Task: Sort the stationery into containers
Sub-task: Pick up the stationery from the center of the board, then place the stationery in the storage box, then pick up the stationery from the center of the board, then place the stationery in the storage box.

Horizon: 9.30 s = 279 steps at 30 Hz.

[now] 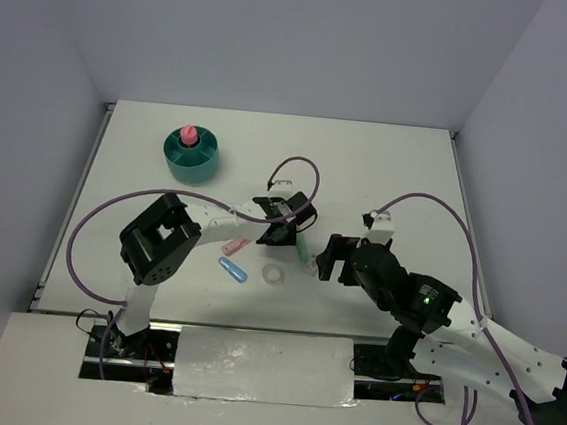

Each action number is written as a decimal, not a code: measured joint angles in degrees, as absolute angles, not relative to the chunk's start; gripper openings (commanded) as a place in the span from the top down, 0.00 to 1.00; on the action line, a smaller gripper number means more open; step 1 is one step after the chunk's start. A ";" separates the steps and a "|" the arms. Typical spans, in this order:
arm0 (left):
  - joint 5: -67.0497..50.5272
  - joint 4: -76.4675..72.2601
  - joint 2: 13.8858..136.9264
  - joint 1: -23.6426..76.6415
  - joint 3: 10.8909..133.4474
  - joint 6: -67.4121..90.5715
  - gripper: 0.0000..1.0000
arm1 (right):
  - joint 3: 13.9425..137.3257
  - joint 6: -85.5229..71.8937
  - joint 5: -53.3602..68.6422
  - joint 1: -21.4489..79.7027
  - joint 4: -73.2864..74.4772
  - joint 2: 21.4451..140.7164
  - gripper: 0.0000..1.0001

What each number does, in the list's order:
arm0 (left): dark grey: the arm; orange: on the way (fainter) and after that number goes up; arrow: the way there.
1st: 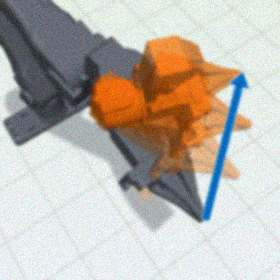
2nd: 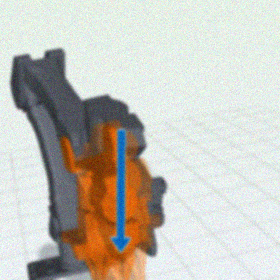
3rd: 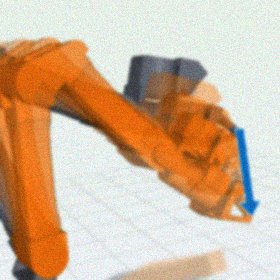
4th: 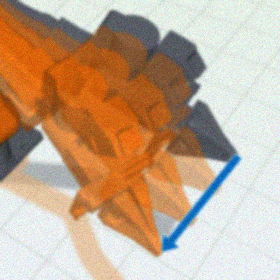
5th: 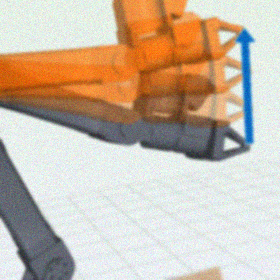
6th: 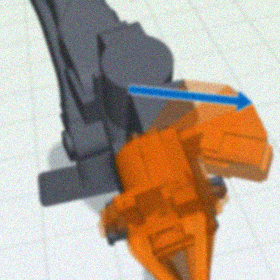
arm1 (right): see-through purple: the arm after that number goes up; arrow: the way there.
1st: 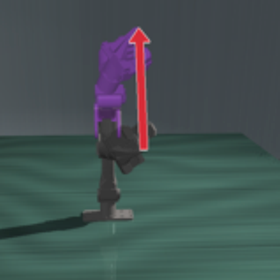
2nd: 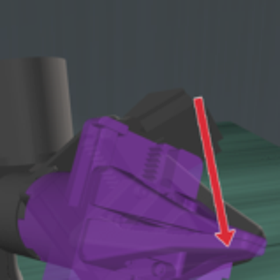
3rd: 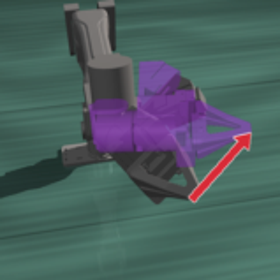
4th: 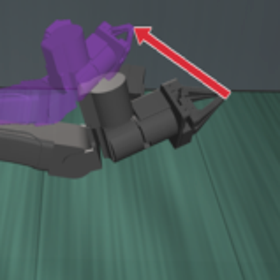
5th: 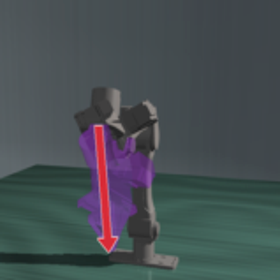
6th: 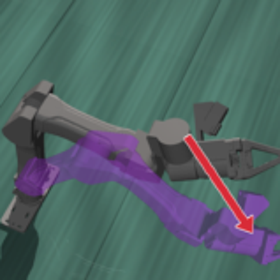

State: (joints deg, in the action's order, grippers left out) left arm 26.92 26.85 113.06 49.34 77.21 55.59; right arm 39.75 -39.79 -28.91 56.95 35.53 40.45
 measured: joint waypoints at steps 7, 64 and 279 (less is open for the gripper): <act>25.74 25.56 111.39 46.06 77.78 47.37 0.82 | 39.75 -38.41 -28.88 56.95 34.11 41.04 0.00; 23.27 34.39 130.63 6.26 121.93 26.92 0.51 | 34.33 -25.82 -18.74 52.97 18.37 49.63 0.00; 42.02 27.97 123.68 12.45 118.24 60.47 0.01 | 38.83 -15.51 -22.96 59.53 5.13 57.98 0.00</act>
